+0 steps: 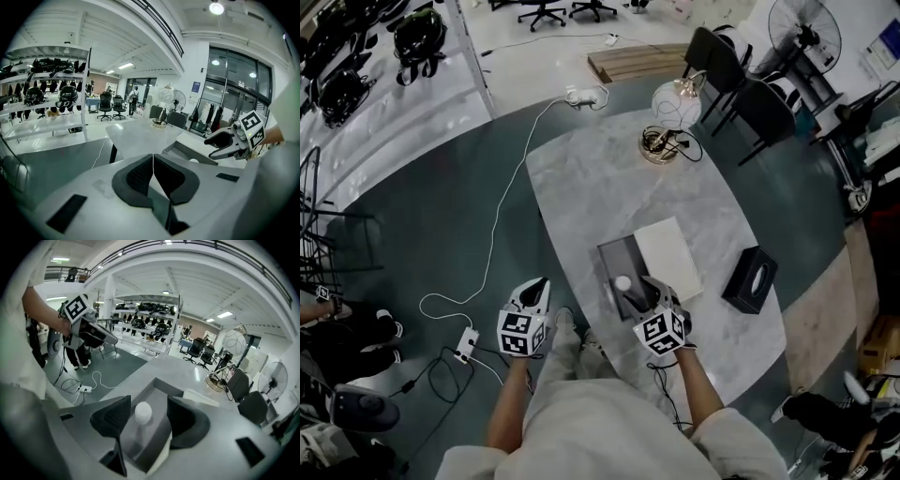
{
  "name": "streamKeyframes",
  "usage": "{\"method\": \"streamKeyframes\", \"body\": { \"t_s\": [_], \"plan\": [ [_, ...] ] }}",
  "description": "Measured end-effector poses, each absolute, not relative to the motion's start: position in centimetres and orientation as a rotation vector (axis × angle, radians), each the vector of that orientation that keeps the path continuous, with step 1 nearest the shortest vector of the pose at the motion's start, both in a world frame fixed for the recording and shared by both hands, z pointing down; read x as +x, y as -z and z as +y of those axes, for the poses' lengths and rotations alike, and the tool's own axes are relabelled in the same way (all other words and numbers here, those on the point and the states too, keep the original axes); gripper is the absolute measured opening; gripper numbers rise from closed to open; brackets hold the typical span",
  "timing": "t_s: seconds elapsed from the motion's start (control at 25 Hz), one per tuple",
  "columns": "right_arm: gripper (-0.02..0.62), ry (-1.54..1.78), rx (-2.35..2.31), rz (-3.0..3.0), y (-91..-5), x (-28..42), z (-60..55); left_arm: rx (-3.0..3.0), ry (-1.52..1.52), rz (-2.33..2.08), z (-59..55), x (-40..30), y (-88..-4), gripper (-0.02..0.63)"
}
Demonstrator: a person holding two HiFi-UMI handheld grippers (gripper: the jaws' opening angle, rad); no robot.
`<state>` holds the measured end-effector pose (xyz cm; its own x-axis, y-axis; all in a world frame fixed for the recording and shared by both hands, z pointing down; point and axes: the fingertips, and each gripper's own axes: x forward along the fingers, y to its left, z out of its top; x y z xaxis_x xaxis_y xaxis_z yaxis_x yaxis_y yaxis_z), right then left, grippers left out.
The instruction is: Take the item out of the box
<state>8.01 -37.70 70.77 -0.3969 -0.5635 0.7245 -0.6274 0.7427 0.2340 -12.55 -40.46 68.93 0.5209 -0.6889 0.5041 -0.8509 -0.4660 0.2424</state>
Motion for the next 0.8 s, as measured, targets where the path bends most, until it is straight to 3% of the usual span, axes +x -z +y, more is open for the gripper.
{"method": "streamKeyframes", "body": {
  "t_s": [0.8],
  "plan": [
    [0.245, 0.330, 0.259, -1.785, -77.2, 6.9, -36.9, 2.274, -0.474, -1.253, -39.5, -13.5, -70.3, 0.018]
  ]
}}
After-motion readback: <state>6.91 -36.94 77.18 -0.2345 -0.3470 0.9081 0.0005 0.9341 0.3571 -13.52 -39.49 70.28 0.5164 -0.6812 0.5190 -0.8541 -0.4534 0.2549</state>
